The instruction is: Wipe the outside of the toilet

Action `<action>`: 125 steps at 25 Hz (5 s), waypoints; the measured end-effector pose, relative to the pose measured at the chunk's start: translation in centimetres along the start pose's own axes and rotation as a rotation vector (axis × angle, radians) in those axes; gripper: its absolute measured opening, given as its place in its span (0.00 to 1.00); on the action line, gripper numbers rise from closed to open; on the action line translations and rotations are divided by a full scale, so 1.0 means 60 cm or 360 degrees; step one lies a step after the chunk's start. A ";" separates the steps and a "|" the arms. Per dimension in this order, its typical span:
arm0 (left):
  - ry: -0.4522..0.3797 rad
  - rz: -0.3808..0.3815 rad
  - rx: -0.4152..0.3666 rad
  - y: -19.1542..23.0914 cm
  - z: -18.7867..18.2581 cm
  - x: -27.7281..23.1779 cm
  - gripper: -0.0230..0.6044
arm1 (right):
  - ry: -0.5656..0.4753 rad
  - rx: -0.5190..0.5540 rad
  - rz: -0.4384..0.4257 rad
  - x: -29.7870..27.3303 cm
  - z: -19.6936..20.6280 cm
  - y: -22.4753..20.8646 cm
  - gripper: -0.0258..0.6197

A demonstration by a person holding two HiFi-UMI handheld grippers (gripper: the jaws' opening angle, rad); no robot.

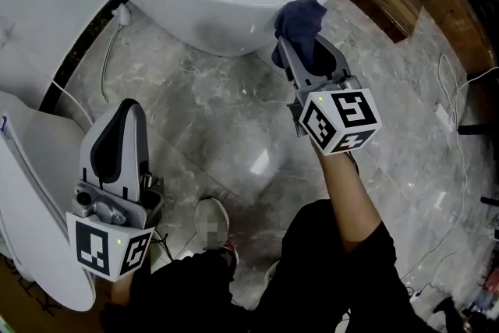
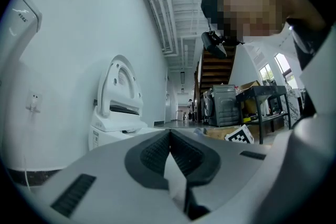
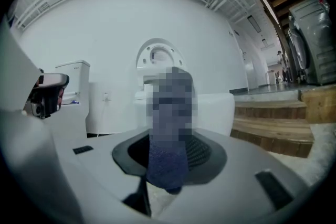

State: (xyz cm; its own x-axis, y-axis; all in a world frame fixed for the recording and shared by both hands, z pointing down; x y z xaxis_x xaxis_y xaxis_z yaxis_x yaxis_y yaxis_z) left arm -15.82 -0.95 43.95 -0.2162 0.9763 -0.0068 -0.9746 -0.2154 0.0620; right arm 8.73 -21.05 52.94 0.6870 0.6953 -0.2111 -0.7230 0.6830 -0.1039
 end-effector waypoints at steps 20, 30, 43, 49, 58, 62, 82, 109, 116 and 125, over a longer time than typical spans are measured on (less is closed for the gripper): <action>0.0033 0.0028 0.0102 -0.008 0.041 -0.017 0.05 | 0.0069 0.0141 0.0081 -0.053 0.043 -0.010 0.23; 0.0059 0.0034 0.0124 -0.001 0.059 -0.015 0.05 | 0.0148 0.0127 0.0057 -0.081 0.104 -0.009 0.23; 0.0039 0.0057 0.0189 0.004 0.061 -0.014 0.05 | 0.0346 0.0051 -0.0042 -0.138 0.216 -0.016 0.23; 0.0044 0.0068 0.0185 0.004 0.064 -0.012 0.05 | 0.0506 0.0050 -0.0055 -0.167 0.270 -0.018 0.23; 0.0061 0.0076 0.0196 0.019 0.079 -0.017 0.05 | 0.0697 -0.0043 -0.0064 -0.215 0.341 -0.024 0.23; 0.0076 0.0097 0.0223 0.023 0.086 -0.018 0.05 | 0.0789 -0.0099 -0.0052 -0.234 0.369 -0.023 0.23; 0.0076 0.0093 0.0248 0.025 0.090 -0.019 0.05 | 0.0979 -0.0004 -0.0102 -0.241 0.408 -0.020 0.23; 0.0018 0.0108 0.0136 -0.079 0.025 -0.002 0.05 | 0.0080 0.0115 -0.0402 -0.037 -0.026 0.084 0.23; 0.0034 0.0102 0.0124 -0.077 0.023 0.014 0.05 | 0.0040 0.0070 -0.0381 -0.051 -0.048 0.076 0.23; 0.0032 0.0090 0.0146 -0.066 0.033 0.021 0.05 | 0.0102 0.0052 -0.0299 -0.078 -0.017 0.075 0.23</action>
State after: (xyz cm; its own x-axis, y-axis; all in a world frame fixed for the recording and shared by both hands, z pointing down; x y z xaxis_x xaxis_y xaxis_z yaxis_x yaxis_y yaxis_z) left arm -12.11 1.17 45.65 -0.2728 0.9618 -0.0205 -0.9514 -0.2666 0.1539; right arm 2.21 -21.48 52.44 0.8029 0.5400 -0.2527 -0.5792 0.8069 -0.1160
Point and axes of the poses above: the fingertips, and each gripper's own axes: x backward along the fingers, y to its left, z out of its underside, the point moved 8 cm from there along x, backward along the fingers, and after that the axes turned 4 degrees about y, right-handed, at the moved point
